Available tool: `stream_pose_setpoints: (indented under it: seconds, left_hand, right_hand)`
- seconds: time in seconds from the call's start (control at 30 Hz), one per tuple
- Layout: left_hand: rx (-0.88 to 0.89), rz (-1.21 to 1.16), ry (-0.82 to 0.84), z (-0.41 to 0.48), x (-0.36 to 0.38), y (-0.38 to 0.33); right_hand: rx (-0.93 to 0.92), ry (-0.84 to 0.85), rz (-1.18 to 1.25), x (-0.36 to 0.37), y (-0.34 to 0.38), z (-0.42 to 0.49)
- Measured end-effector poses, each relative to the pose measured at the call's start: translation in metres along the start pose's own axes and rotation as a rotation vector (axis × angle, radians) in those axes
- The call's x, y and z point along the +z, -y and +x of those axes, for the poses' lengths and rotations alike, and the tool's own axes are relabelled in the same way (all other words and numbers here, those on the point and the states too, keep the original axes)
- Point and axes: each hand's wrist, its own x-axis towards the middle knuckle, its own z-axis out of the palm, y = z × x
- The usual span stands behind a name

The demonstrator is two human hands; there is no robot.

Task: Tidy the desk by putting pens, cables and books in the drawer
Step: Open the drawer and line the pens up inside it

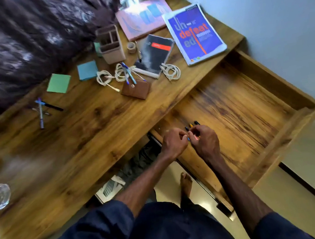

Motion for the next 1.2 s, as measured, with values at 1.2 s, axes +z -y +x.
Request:
stream_pose_setpoints:
  seconds: [1.2]
  left_hand:
    - [-0.445, 0.204, -0.636, 0.075, -0.403, 0.326]
  right_hand:
    - [-0.407, 0.503, -0.276, 0.310, 0.446, 0.130]
